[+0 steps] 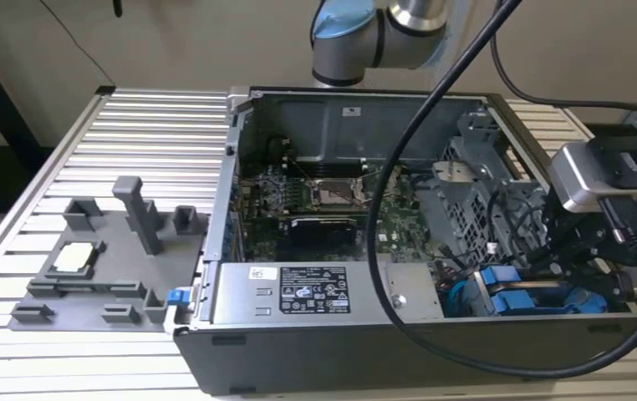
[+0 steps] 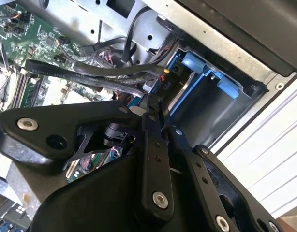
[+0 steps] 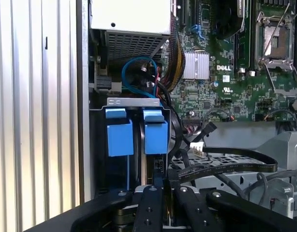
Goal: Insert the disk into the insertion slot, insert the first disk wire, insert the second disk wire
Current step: 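Insert the second disk wire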
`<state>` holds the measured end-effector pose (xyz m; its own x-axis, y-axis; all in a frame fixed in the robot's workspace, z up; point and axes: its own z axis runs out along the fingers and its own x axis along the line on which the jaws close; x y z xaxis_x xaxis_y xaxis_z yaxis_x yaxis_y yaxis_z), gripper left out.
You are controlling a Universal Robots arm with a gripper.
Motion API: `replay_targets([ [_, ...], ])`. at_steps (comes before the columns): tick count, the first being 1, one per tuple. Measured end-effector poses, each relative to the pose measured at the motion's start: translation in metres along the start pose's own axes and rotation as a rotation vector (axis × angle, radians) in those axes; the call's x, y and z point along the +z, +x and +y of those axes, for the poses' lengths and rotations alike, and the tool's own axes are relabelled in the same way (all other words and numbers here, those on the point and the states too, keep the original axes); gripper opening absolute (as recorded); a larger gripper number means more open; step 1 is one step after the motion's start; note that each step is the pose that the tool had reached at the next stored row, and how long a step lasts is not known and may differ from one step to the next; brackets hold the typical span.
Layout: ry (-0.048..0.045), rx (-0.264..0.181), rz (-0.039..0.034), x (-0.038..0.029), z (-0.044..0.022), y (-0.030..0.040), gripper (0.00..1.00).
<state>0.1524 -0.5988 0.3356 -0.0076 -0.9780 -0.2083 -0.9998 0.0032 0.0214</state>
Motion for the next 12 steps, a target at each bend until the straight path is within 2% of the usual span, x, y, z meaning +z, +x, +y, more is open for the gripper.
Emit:
replay_targets([
  [5,0.0000,0.000,0.0022,0.0002,-0.0001,0.0000,0.17],
  [6,0.0000,0.000,0.0029,0.0001,-0.0001,0.0000,0.24],
  [8,-0.0002,0.000,0.0032,-0.0007,0.0000,-0.0002,0.24],
  [12,-0.0020,0.001,0.0032,-0.0094,0.0002,-0.0020,0.24],
])
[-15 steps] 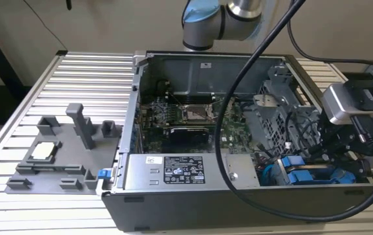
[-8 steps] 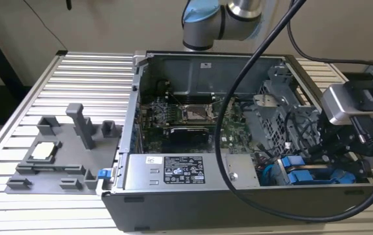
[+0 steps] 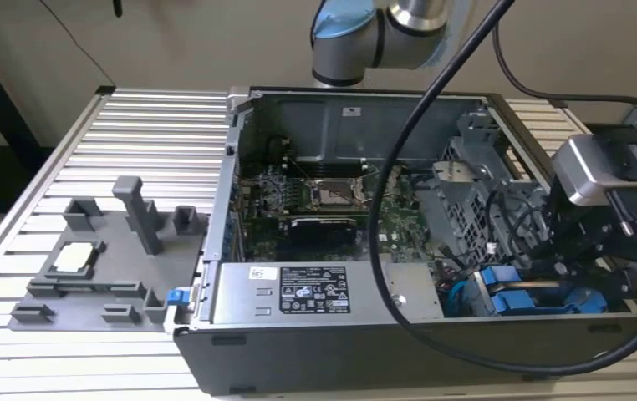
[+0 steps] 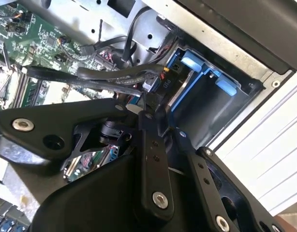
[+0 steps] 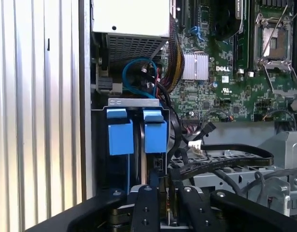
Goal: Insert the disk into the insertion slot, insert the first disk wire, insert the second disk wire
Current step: 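Insert the second disk wire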
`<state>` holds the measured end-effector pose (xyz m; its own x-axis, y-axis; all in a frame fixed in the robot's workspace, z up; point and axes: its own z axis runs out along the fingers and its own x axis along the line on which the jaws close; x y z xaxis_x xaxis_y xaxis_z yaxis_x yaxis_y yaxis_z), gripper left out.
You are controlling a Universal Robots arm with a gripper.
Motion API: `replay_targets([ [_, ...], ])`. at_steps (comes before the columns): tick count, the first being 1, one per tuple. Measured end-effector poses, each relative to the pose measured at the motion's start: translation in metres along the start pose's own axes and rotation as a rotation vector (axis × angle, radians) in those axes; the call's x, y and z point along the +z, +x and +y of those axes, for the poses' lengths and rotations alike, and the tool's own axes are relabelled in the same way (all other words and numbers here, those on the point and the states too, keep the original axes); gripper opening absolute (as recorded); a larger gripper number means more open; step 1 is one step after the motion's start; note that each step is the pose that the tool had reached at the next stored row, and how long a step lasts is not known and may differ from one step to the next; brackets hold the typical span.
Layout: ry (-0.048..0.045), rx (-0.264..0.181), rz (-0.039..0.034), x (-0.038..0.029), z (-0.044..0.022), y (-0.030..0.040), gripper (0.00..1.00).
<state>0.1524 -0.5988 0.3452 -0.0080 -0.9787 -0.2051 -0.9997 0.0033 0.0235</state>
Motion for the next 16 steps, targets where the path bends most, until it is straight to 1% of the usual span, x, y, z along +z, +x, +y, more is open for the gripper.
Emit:
replay_targets([
  [4,-0.0004,0.000,0.0000,-0.0111,0.0002,-0.0024,0.24],
  [9,-0.0005,0.000,0.0014,-0.0225,0.0005,-0.0047,0.24],
  [16,-0.0004,0.000,0.0014,-0.0235,0.0005,-0.0050,0.24],
])
